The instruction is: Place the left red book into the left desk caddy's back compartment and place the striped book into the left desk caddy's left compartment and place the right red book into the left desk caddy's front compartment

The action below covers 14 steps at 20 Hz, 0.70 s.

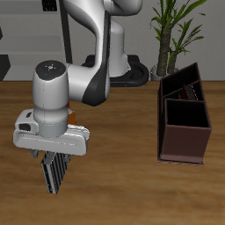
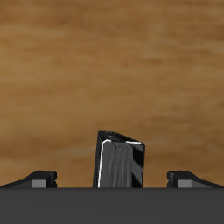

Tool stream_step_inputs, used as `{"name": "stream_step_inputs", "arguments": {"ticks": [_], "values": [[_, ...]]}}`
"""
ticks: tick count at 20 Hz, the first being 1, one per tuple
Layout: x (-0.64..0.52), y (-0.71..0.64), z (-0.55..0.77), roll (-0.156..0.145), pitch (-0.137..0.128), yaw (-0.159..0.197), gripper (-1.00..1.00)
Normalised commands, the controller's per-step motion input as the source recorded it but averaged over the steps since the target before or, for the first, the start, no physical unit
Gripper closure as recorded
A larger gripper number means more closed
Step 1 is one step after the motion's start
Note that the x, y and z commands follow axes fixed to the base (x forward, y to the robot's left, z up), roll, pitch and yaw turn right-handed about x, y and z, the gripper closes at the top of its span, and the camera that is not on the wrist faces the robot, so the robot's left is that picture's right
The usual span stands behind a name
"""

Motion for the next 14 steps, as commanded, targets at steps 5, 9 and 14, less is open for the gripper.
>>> {"name": "stream_step_inputs", "arguments": {"ticks": [5,9,14], "values": [[0.0,0.02,-0.19,0.025,0.026,0.008,1.0],[-0.02,-0.13,-0.09,-0.019,0.008,-0.017,1.0],[-0.07,-0.18,-0.04,-0.033,0.012,-0.011,1.0]]}}
